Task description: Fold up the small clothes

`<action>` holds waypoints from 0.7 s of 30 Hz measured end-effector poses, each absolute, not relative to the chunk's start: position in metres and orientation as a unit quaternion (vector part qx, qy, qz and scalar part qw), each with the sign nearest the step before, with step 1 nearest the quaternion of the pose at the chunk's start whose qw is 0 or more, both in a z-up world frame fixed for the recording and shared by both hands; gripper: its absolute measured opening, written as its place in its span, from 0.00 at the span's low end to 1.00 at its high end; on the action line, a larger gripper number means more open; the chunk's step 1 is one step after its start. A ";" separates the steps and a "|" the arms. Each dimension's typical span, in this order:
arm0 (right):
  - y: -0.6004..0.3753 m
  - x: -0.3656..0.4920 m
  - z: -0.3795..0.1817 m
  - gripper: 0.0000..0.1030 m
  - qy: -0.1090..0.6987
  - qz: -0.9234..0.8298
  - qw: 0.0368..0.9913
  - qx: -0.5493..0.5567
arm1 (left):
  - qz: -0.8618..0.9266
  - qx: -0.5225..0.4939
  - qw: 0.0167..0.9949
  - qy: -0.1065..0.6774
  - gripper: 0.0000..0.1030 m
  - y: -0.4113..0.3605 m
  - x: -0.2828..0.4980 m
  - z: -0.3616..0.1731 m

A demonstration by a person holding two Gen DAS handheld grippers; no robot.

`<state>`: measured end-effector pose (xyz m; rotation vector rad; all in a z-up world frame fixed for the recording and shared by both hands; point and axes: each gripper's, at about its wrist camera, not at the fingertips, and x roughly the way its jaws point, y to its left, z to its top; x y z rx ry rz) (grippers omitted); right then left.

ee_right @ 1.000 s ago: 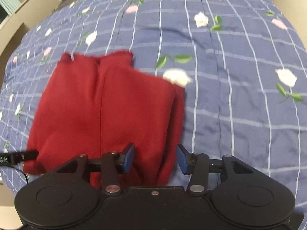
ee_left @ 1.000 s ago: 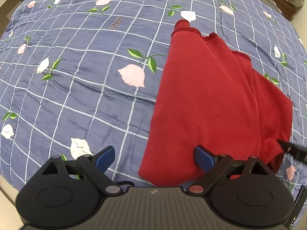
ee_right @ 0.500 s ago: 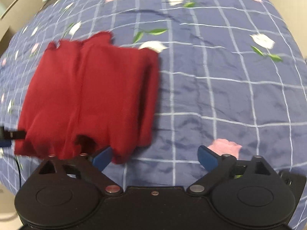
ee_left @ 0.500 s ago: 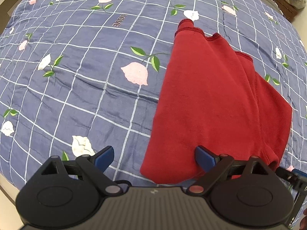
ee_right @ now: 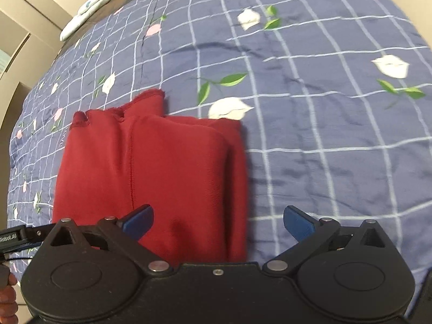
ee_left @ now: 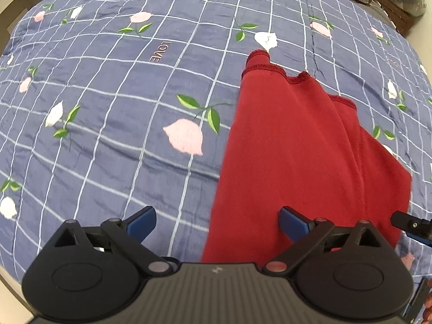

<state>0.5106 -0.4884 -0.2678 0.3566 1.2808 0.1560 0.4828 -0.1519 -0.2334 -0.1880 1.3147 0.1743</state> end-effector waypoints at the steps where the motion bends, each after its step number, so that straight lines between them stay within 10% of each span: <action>1: -0.485 0.514 -0.271 0.99 0.596 0.076 0.782 0.165 | 0.081 -0.084 0.784 0.609 0.98 -0.151 0.486 -0.236; 21: -0.477 0.529 -0.294 0.99 0.623 0.054 0.766 0.153 | 0.032 -0.099 0.754 0.648 1.00 -0.148 0.524 -0.281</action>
